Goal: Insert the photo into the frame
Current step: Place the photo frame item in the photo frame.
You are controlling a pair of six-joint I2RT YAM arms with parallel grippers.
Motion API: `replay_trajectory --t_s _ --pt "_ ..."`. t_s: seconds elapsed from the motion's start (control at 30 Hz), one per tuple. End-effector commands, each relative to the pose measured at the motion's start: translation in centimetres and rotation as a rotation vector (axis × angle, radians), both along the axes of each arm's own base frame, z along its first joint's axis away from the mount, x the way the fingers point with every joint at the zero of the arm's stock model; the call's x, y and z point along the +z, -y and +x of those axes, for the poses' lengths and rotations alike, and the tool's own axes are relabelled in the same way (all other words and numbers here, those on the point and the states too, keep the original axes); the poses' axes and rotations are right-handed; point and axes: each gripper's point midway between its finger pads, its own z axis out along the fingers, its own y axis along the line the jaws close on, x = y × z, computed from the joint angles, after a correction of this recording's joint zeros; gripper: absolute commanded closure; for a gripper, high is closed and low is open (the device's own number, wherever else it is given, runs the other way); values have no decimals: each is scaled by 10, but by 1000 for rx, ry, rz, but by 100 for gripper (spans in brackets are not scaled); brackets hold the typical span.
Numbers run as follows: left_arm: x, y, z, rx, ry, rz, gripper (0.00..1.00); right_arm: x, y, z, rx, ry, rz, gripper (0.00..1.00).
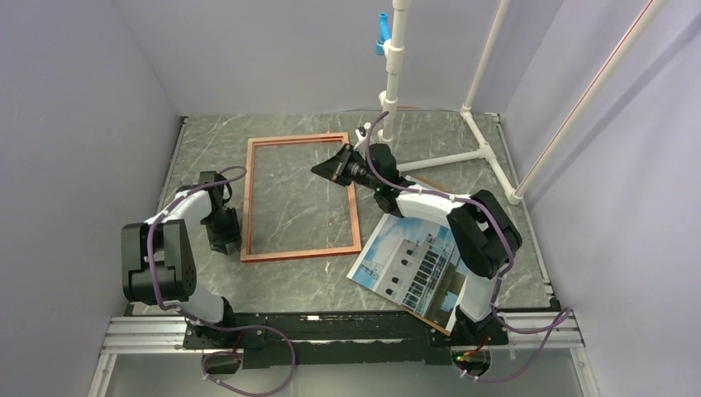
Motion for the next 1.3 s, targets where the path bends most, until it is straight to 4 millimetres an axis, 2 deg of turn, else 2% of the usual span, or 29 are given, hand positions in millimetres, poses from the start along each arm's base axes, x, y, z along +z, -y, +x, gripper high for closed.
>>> replay_trajectory --t_s 0.0,0.27,0.47,0.7,0.9,1.27 --pt "6 3 9 -17 16 -7 57 33 6 3 -35 90 75 100" --pt "5 4 8 -21 12 -8 57 19 8 1 -41 50 95 100" --pt "5 5 8 -23 12 -8 57 20 17 1 -78 66 87 100" --pt "4 6 8 -27 8 -8 57 17 19 2 -83 59 92 100" --pt "4 7 8 -31 5 -8 57 21 31 3 -114 75 90 100" --pt "3 8 7 -36 -1 -9 58 5 26 5 -93 25 100 100"
